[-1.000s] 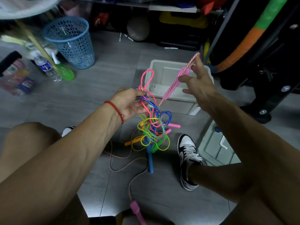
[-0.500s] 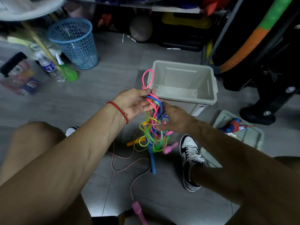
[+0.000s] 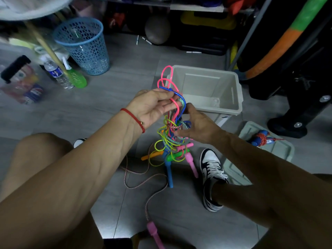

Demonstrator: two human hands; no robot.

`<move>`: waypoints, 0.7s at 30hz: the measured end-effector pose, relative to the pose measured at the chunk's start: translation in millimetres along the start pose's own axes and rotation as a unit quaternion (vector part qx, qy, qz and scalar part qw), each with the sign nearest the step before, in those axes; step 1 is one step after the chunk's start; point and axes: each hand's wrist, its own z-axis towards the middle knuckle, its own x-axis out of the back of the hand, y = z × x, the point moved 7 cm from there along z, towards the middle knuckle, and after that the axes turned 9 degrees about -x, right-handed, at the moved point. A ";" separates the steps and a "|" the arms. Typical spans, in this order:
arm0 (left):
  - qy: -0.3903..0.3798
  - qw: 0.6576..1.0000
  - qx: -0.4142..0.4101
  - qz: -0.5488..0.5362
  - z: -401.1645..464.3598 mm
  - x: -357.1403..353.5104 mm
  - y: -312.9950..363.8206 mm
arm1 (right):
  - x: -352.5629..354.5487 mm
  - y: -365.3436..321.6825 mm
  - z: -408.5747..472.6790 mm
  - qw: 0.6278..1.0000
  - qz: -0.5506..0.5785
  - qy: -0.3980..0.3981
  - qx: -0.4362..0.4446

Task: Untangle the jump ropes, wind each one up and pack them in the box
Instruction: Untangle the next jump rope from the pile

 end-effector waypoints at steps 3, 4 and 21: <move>-0.012 1.000 -0.002 -0.005 -1.8 -4.5 1.0 | -0.6 1.0 3.8 0.999 0.016 0.029 0.002; -0.009 1.000 -0.008 -0.004 -1.7 -3.3 2.4 | -2.0 2.0 5.7 1.000 0.022 0.021 -0.007; -0.091 0.816 -0.190 0.538 -20.6 -2.0 -11.0 | 38.5 -17.7 -2.8 0.976 0.214 -0.028 -0.030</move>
